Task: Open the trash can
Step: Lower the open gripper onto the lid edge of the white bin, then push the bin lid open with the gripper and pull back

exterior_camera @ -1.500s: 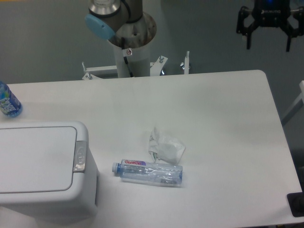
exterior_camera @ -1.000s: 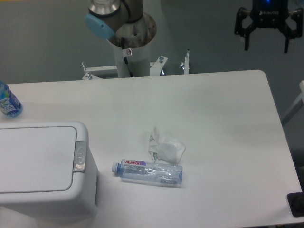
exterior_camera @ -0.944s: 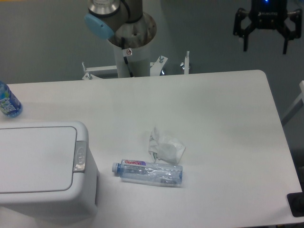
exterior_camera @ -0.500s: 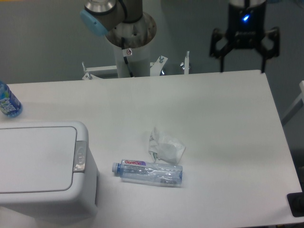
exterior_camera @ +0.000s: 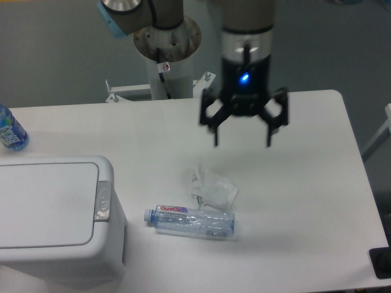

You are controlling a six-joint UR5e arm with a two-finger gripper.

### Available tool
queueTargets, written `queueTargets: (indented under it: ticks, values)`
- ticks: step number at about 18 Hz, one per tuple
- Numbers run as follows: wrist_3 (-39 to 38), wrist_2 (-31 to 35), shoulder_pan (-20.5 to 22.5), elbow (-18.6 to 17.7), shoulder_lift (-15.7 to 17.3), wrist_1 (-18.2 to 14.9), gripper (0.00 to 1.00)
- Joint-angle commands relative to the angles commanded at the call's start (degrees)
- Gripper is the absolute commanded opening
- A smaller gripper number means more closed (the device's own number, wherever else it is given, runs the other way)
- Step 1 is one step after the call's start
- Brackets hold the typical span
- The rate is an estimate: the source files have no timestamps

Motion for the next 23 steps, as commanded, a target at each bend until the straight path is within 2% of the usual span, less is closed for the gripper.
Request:
queueTargets:
  ticks: [4, 13, 23]
  values:
    - [-3.97, -5.20, -2.11, 0.44, -1.06, 0.45, 1.00]
    - [-4.51, -5.21, -6.33, 0.62, -3.34, 1.59, 1.00]
    - [-4.60, -5.12, -7.57, 0.00, -4.66, 1.68, 1.00]
